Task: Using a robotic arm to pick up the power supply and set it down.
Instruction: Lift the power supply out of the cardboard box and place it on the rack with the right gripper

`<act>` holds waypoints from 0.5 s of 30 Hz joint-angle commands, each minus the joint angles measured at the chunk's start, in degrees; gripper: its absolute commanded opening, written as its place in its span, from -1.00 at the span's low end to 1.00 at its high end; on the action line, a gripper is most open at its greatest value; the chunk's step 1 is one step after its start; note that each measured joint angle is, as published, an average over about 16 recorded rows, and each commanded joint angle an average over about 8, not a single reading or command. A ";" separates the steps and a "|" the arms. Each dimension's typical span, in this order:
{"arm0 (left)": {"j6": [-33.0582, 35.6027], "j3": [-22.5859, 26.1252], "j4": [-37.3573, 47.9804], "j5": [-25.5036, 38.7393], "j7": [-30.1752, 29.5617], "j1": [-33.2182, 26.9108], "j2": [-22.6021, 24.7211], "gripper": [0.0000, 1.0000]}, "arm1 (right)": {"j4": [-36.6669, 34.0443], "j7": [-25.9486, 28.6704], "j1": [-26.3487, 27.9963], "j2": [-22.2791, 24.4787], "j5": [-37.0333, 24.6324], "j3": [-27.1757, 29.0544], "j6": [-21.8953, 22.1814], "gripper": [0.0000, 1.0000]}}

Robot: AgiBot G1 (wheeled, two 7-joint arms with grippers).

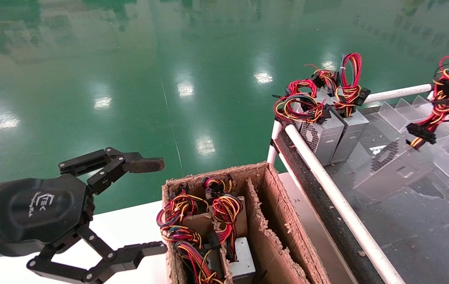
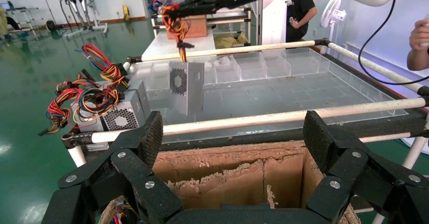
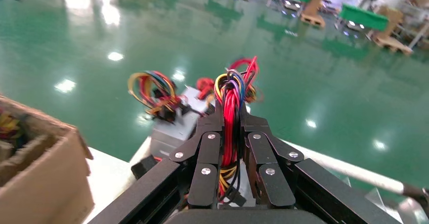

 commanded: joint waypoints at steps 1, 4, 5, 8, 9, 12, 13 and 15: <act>0.00 0.00 0.00 0.00 0.00 0.00 0.00 1.00 | -1.41 -0.39 1.02 -0.99 -1.43 -0.70 1.07 -1.00; 0.00 0.00 0.00 0.00 0.00 0.00 0.00 1.00 | -3.80 -1.14 3.50 -2.65 -3.19 -1.76 1.20 -1.00; 0.00 0.00 0.00 0.00 0.00 0.00 0.00 1.00 | -4.50 -1.48 4.33 -3.15 -3.74 -2.08 1.19 -1.00; 0.00 0.01 0.00 0.00 0.00 0.00 0.00 1.00 | -6.55 -2.82 6.84 -4.67 -5.29 -2.92 1.28 -1.00; 0.00 0.01 0.00 0.00 0.00 0.00 0.00 1.00 | -7.24 -3.36 7.65 -5.18 -5.78 -3.16 1.41 -1.00; 0.00 0.01 0.00 -0.01 0.00 0.00 0.00 1.00 | -9.45 -5.24 9.82 -6.73 -7.28 -3.80 2.40 -1.00; 0.00 0.01 0.00 -0.01 0.00 0.00 0.00 1.00 | -10.34 -5.81 10.48 -7.28 -7.78 -4.02 2.85 -1.00; 0.00 0.01 0.00 -0.01 0.00 0.00 0.00 1.00 | -12.37 -6.81 11.73 -8.42 -8.81 -4.51 3.76 -1.00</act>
